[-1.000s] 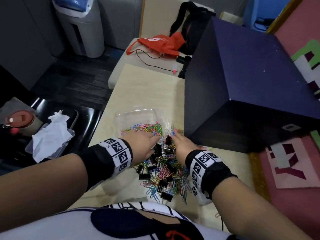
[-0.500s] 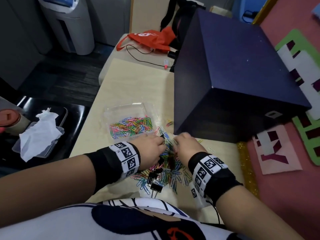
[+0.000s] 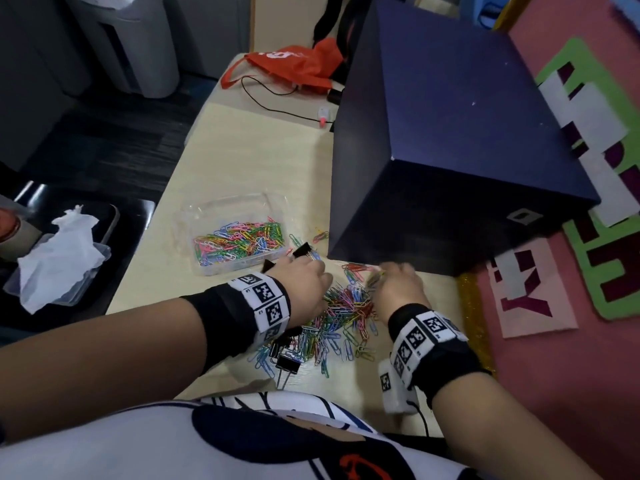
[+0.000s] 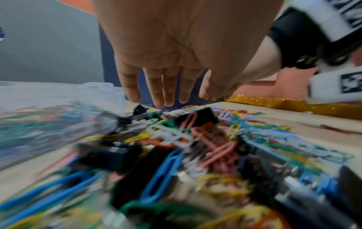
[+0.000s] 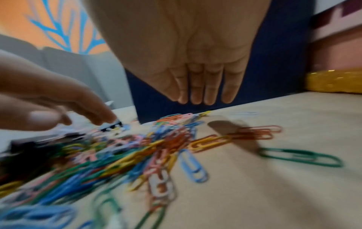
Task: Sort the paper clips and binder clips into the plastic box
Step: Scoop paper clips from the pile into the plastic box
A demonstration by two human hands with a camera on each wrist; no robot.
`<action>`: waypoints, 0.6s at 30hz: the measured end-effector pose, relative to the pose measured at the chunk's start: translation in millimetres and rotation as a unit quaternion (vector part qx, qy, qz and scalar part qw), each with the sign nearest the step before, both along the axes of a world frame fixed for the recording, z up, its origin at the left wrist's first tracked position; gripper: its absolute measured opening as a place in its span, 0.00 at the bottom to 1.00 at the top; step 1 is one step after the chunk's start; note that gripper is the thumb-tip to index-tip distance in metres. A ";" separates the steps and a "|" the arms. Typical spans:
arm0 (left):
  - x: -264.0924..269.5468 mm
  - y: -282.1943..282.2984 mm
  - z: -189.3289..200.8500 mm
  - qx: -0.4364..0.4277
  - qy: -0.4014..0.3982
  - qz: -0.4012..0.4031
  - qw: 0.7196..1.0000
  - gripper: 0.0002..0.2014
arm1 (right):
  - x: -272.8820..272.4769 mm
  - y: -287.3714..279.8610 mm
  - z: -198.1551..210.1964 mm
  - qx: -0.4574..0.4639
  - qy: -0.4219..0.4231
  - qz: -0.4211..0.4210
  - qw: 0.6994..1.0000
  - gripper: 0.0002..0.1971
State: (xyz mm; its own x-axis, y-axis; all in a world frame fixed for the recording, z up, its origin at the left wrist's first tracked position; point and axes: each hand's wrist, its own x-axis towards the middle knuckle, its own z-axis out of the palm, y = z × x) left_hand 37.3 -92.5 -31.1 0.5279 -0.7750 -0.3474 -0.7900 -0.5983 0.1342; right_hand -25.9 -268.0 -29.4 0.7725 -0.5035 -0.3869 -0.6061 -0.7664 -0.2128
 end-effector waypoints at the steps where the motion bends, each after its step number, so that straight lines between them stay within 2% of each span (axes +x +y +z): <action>1: -4.5 -5.1 0.4 -0.001 0.005 -0.009 1.000 0.24 | -1.7 -5.4 -1.3 0.003 0.019 -0.021 1.000 0.24; 3: -12.5 -14.0 1.4 0.016 0.005 -0.022 1.000 0.28 | -6.1 -7.3 -5.7 0.014 0.047 -0.014 0.999 0.28; 5: -16.1 -21.2 2.3 0.055 0.005 -0.024 0.998 0.33 | -10.9 -0.8 -8.7 0.028 0.049 0.028 0.998 0.32; 7: -15.1 -26.4 2.3 0.079 0.003 -0.014 0.997 0.33 | -14.0 7.3 -9.9 0.040 0.040 0.084 0.995 0.31; 9: -11.7 -29.5 0.9 0.079 -0.003 -0.002 0.997 0.28 | -16.6 15.2 -10.8 0.043 0.044 0.134 0.989 0.27; 10: -9.6 -30.5 -0.2 0.079 -0.003 0.001 0.997 0.25 | -18.0 18.6 -11.4 0.042 0.052 0.149 0.987 0.27; 15: 0.9 -30.1 0.2 0.063 0.027 -0.008 0.998 0.16 | -22.1 29.2 -9.7 0.048 0.069 0.191 0.978 0.41; 16: 2.5 -28.9 0.4 0.058 0.031 -0.013 0.998 0.15 | -23.2 31.1 -9.6 0.040 0.067 0.199 0.977 0.39; 18: 4.9 -26.5 0.0 0.053 0.035 -0.023 0.998 0.11 | -25.3 33.9 -11.8 0.026 0.048 0.200 0.978 0.30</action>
